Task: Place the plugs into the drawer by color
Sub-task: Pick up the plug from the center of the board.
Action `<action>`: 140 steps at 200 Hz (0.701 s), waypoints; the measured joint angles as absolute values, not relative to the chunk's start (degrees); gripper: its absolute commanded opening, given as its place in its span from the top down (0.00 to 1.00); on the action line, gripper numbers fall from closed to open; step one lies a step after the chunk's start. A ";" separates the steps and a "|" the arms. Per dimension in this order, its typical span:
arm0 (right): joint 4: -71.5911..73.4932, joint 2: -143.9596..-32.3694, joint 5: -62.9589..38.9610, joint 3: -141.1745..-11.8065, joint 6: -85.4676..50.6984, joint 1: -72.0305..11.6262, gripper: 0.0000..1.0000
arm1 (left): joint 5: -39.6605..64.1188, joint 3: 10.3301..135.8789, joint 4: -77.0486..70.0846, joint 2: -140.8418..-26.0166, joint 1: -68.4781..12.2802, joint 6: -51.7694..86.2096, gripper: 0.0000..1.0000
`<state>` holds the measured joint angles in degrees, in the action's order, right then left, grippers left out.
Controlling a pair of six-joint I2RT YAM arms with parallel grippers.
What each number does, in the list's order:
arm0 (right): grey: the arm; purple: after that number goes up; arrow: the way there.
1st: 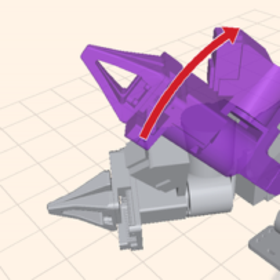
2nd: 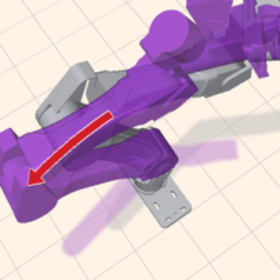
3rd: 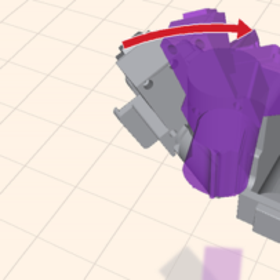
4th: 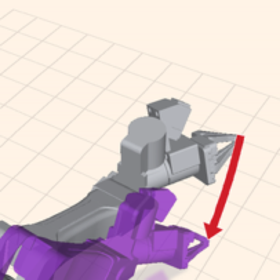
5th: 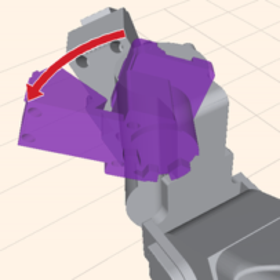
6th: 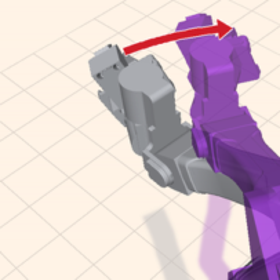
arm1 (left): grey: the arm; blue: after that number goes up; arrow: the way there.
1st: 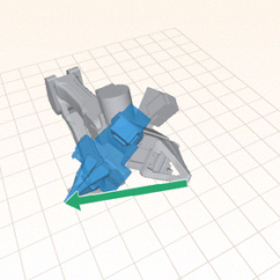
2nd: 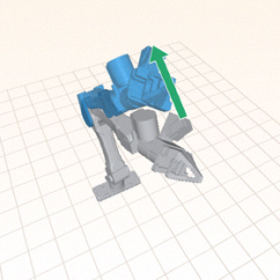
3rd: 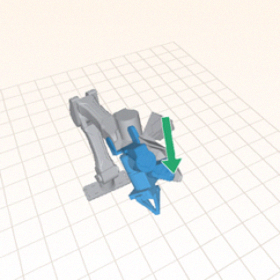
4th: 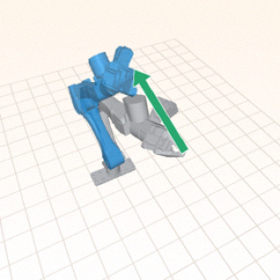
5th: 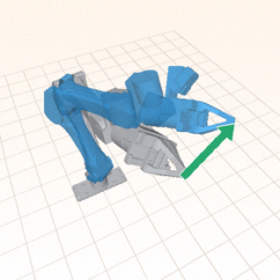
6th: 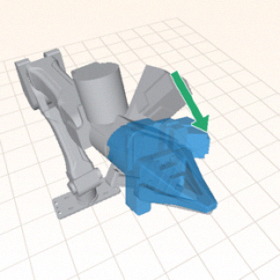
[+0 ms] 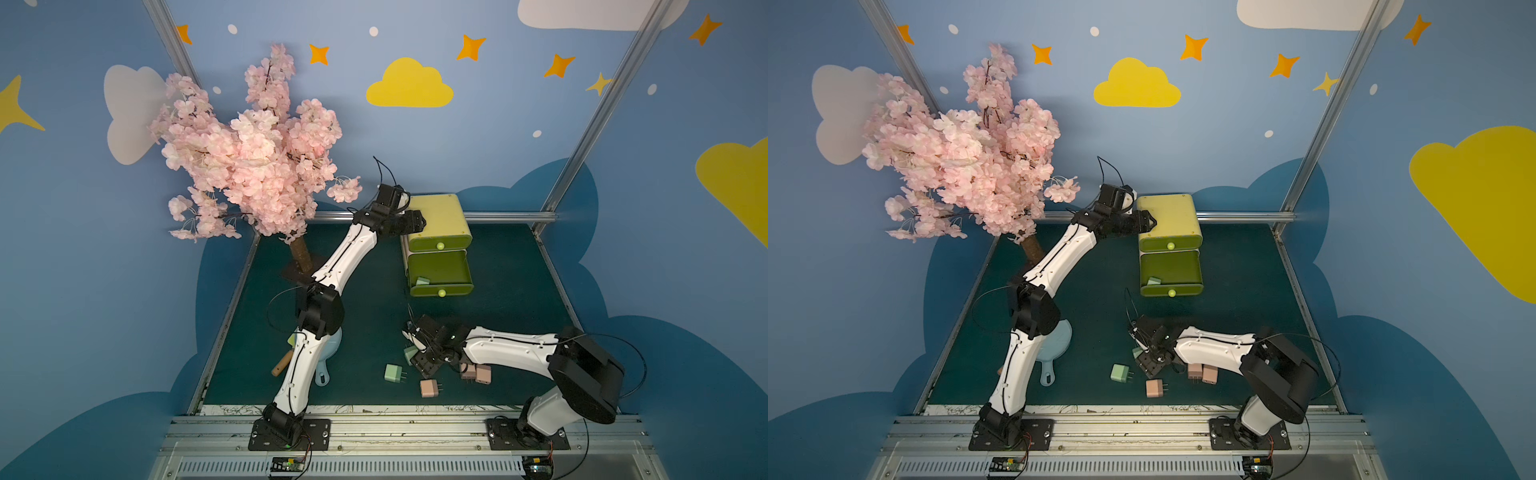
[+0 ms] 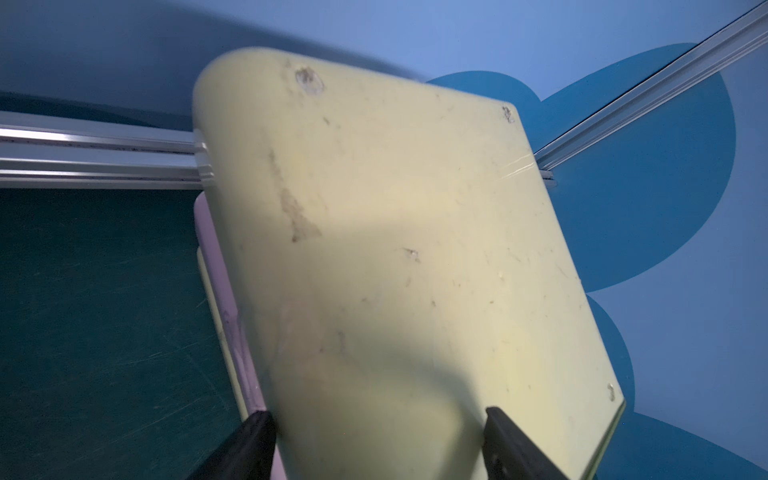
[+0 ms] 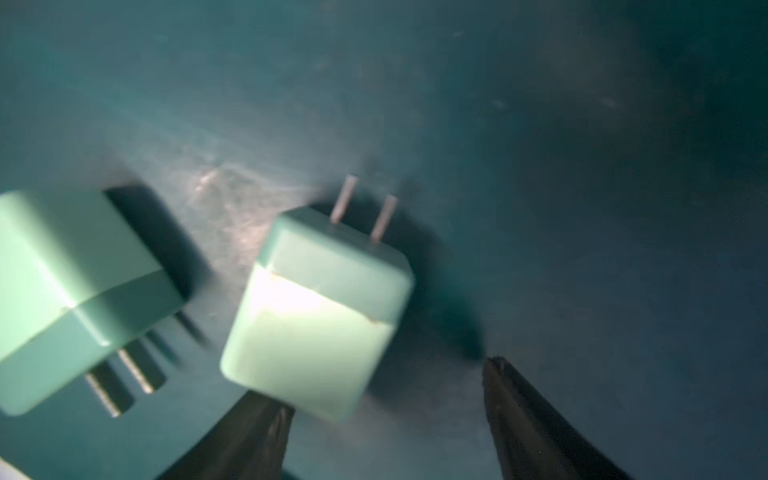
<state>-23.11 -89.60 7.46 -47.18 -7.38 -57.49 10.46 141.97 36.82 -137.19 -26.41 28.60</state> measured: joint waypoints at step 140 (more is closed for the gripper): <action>-22.37 -91.92 7.49 -51.27 -10.72 -60.53 0.32 | 10.48 142.28 37.41 -137.19 -26.59 28.51 0.20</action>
